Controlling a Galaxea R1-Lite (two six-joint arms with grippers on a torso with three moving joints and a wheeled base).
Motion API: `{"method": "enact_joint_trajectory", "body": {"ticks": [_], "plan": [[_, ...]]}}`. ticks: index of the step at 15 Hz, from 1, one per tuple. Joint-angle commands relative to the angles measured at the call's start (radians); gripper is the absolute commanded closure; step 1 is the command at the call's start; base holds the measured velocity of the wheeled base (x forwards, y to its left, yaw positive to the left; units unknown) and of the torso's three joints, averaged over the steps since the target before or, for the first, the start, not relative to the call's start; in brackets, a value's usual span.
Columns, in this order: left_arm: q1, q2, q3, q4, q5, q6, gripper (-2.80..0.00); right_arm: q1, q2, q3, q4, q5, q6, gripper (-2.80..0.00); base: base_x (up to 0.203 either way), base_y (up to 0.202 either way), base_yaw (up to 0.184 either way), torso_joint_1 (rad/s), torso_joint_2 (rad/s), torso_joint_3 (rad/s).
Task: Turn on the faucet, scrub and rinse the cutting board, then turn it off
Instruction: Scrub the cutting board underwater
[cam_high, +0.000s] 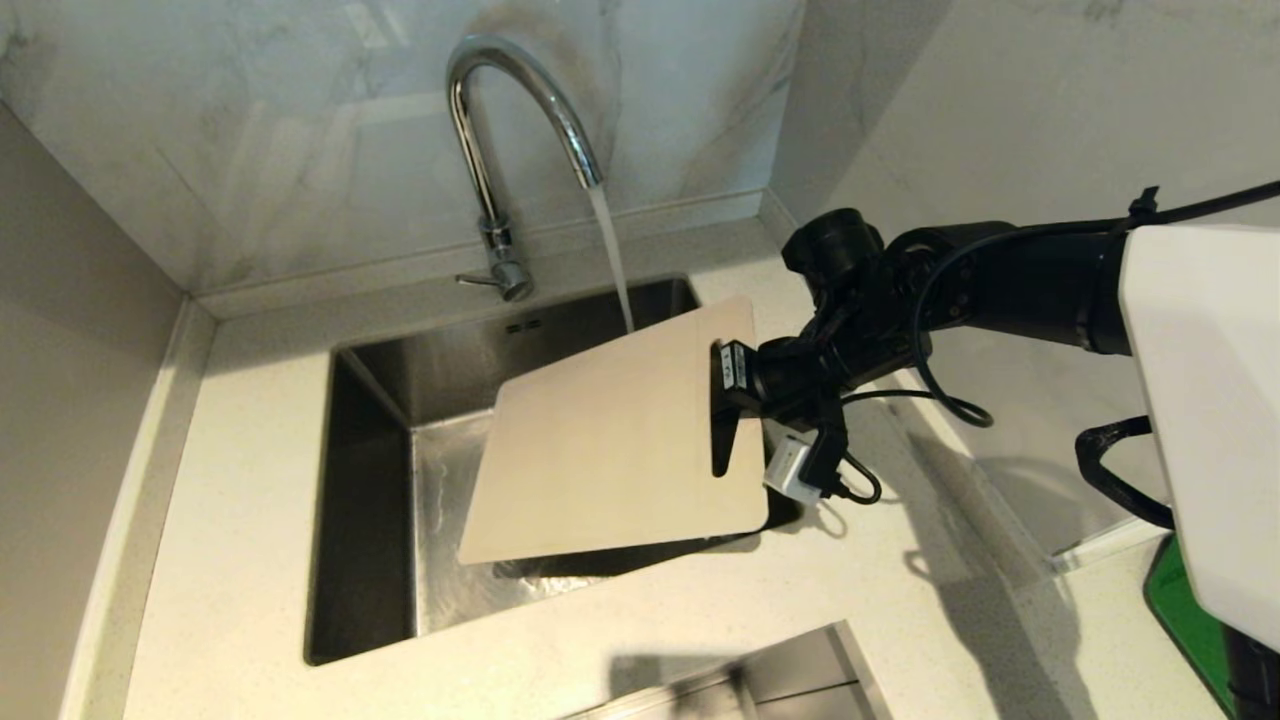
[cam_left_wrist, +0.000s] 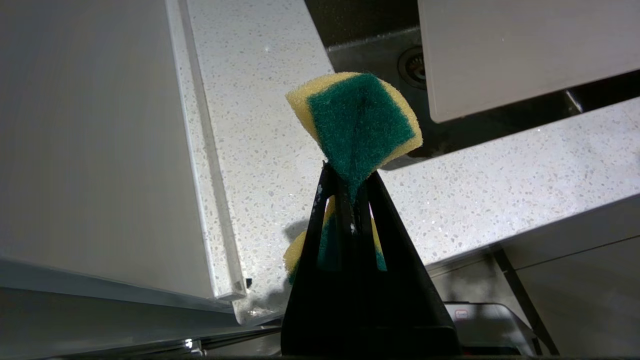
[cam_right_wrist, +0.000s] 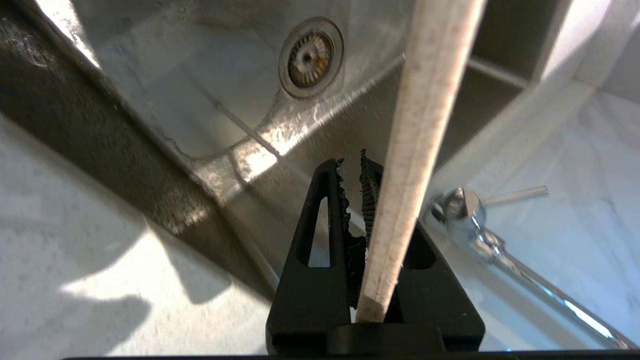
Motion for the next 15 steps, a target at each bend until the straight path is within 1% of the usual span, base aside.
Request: {"method": "enact_joint_trajectory", "body": {"ticks": [1,5,7,9,12,15], "plan": [[0.000,0.001,0.003,0.000,0.000,0.000,0.00,-0.004,0.014,-0.001,-0.017,0.003,-0.016,0.00,0.000,0.000,0.000,0.000,0.00,0.000],[0.000,0.001,0.003,0.000,0.000,0.000,0.00,-0.038,0.031,-0.001,-0.076,0.001,-0.016,0.00,0.000,0.000,0.000,0.000,0.00,0.000],[0.000,0.001,0.003,0.000,0.000,-0.001,0.00,-0.040,0.035,-0.001,-0.087,0.001,-0.016,0.00,0.000,0.000,0.000,0.000,0.00,0.000],[0.000,0.001,0.003,0.000,0.000,-0.001,0.00,-0.040,0.033,-0.001,-0.135,0.001,-0.016,0.00,0.000,0.000,0.000,0.000,0.00,0.000],[0.000,0.001,0.003,0.000,0.000,0.000,0.00,-0.040,0.030,-0.001,-0.136,0.001,-0.016,0.00,0.000,0.000,0.000,0.000,0.00,0.000],[0.001,0.001,0.003,0.000,0.000,-0.001,0.00,-0.040,0.030,-0.001,-0.164,0.001,-0.016,0.00,0.000,0.000,0.000,0.000,0.00,0.000]]}}
